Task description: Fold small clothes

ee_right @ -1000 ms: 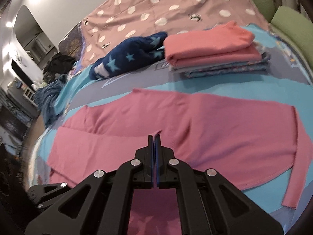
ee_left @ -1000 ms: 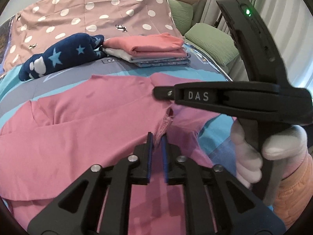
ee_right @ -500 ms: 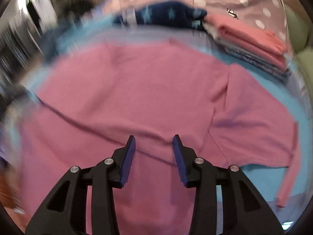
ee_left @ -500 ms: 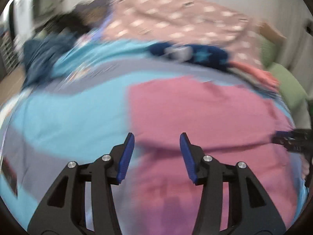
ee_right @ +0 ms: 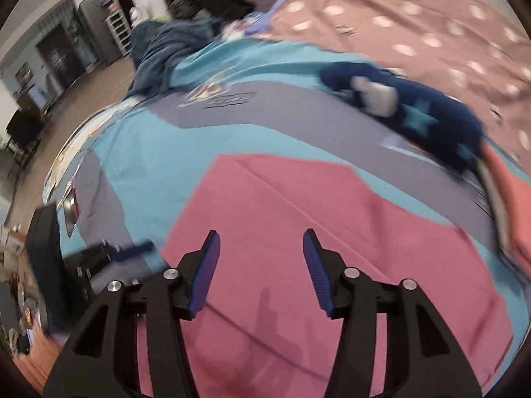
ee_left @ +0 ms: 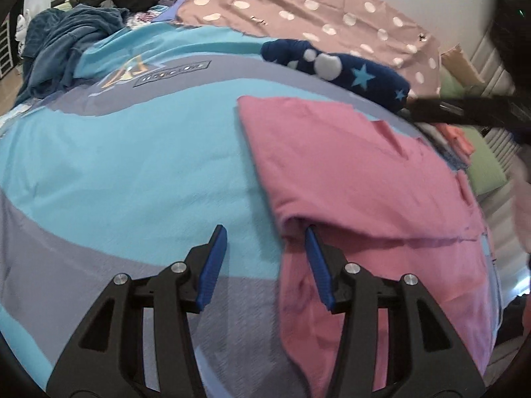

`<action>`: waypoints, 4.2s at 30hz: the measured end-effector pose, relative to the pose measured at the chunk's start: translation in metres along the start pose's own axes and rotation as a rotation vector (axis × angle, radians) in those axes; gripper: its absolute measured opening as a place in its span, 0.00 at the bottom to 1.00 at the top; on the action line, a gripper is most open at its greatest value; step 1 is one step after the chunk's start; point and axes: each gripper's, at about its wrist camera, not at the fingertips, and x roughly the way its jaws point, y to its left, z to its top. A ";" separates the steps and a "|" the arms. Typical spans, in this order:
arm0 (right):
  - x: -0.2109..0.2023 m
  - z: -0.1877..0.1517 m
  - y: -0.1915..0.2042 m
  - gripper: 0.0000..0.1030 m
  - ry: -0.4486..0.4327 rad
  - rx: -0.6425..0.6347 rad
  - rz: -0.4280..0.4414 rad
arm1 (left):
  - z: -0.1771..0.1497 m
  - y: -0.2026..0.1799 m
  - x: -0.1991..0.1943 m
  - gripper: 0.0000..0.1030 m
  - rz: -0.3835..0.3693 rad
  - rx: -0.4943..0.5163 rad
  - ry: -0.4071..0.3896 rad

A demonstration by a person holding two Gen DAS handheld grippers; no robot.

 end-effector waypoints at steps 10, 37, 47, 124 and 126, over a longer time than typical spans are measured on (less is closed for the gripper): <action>0.110 0.064 0.056 0.51 0.166 -0.059 -0.075 | -0.001 0.015 0.007 0.49 0.041 -0.026 -0.023; -0.045 -0.185 -0.085 0.37 -0.217 0.374 -0.091 | 0.006 -0.047 0.019 0.21 0.047 0.112 -0.009; -0.143 -0.322 -0.196 0.44 -0.252 0.500 -0.711 | 0.011 -0.103 -0.032 0.44 0.038 0.204 -0.076; -0.144 -0.319 -0.174 0.37 -0.344 0.463 -0.254 | 0.028 -0.275 -0.006 0.03 -0.466 0.404 -0.021; -0.142 -0.315 -0.175 0.43 -0.332 0.439 -0.313 | 0.045 -0.278 -0.021 0.03 -0.460 0.420 -0.063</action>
